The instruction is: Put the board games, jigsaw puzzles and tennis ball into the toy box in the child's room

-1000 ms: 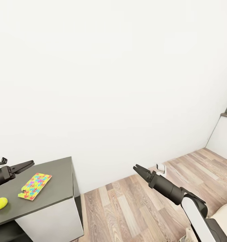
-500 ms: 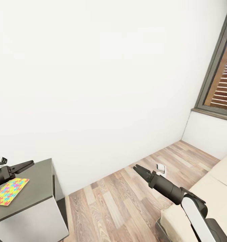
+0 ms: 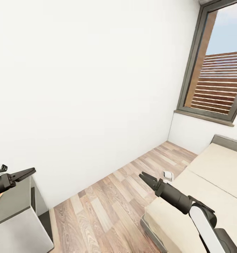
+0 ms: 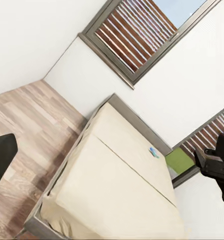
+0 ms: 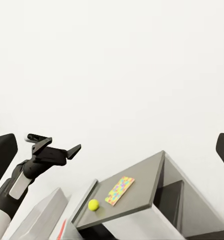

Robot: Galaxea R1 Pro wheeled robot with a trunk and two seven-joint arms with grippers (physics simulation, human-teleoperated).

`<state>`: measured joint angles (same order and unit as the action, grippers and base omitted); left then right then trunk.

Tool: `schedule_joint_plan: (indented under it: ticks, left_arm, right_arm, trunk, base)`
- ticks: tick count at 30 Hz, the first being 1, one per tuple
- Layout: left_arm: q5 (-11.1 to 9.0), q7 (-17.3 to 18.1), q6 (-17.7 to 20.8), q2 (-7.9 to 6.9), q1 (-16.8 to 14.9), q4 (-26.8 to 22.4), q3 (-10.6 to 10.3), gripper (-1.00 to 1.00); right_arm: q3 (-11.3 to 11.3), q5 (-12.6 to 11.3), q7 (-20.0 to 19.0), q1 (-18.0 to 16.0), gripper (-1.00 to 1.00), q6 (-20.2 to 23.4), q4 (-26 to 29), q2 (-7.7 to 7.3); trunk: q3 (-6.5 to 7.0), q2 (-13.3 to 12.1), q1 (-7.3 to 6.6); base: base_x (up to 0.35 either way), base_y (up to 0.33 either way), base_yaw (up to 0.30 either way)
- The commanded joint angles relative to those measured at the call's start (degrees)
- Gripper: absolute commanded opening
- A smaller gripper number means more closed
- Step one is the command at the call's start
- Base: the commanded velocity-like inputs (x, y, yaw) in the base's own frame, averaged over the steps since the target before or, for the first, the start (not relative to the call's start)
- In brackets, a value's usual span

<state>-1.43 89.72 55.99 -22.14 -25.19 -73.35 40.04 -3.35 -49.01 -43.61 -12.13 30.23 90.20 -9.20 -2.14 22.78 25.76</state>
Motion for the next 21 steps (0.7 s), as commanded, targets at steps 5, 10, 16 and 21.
schedule_joint_plan:
  ticks: [5, 10, 16, 21]
  left_arm:
    - [0.1, 0.3, 0.6, -0.03, 0.0, 0.0, 0.0, 1.0]
    - [0.1, 0.3, 0.6, -0.03, 0.0, 0.0, 0.0, 1.0]
    - [0.1, 0.3, 0.6, -0.06, 0.0, 0.0, 0.0, 1.0]
    - [0.1, 0.3, 0.6, -0.05, 0.0, 0.0, 0.0, 1.0]
  right_arm:
    - [0.0, -0.6, 0.1, -0.1, 1.0, 0.4, 0.0, -0.03]
    - [0.0, -0.6, 0.2, -0.1, 1.0, 0.4, 0.0, -0.03]
    - [0.0, -0.6, 0.2, -0.1, 1.0, 0.4, -0.1, -0.03]
    - [0.0, -0.7, 0.3, -0.1, 1.0, 0.4, -0.1, -0.03]
  trunk:
    - [-0.04, 0.1, 0.02]
    - [0.06, 0.1, 0.02]
    - [0.18, 0.1, 0.02]
    - [0.28, 0.1, 0.02]
  base:
    - [-0.204, -0.212, -0.279]
    - [-0.204, -0.212, -0.279]
    - [-0.202, -0.212, -0.279]
    - [-0.201, -0.212, -0.279]
